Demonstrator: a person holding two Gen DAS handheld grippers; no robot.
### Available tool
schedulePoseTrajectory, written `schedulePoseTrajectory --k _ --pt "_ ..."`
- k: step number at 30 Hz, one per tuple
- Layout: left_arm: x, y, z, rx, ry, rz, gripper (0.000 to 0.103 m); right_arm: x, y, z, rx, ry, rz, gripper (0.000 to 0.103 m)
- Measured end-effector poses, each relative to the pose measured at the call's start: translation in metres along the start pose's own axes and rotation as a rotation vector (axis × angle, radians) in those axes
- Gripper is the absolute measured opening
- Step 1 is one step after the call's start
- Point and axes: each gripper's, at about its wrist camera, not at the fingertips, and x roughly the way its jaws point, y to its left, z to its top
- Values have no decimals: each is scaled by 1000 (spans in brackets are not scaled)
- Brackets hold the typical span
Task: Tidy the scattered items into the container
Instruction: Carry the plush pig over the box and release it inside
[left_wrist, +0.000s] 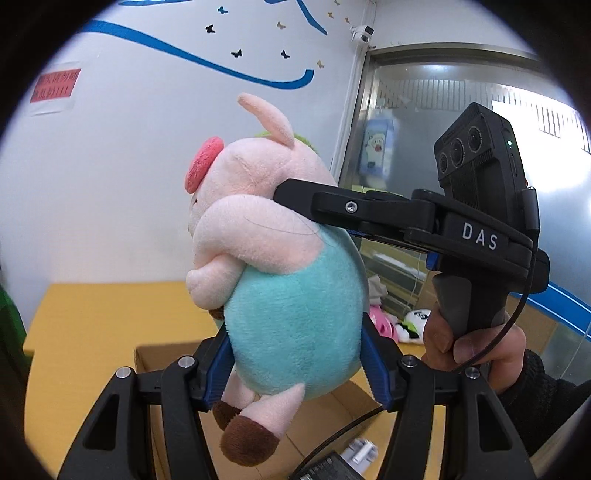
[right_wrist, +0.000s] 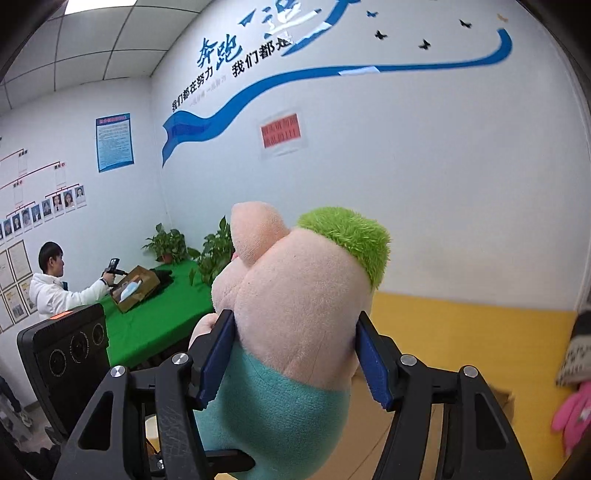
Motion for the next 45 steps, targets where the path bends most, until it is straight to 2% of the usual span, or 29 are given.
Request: schedulePoseTrajectory --k 3,7,10,12,14,17,21,22,24,28,32,34,37,41,45 --pt "9 11 30 4 -10 -14 61 10 -5 32 -29 -28 -14 68" --pt "26 26 59 27 -21 13 61 27 -17 66 -38 -46 4 68" --pt "45 44 65 13 -6 21 61 45 -28 76 -40 -39 12 68" --pt "63 62 61 -12 30 39 61 68 -42 73 -16 -19 28 68" --pt "79 77 54 -38 77 56 61 98 -55 60 17 14 45 68" --pt "117 109 29 -86 190 85 61 151 -85 26 93 87 81 68" --pt "171 152 -23 -175 365 98 61 219 -128 -38 208 193 137 68" --pt "188 165 -42 -199 423 101 61 238 -140 -64 247 226 142 68" --pt "210 181 -68 -235 491 105 61 267 -156 -102 304 269 147 68" --pt "253 214 -122 -319 622 126 61 314 -184 -170 401 352 150 68" --pt "280 229 -157 -352 745 188 61 347 -199 -217 489 437 178 68" --pt "288 223 -159 -297 762 219 62 356 -201 -229 492 467 192 70" --pt "298 224 -158 -320 785 226 66 356 -204 -229 485 449 182 76" --pt "306 213 -158 -292 802 252 71 351 -210 -234 538 441 210 79" --pt "307 209 -154 -312 789 271 71 349 -213 -236 543 470 169 95"
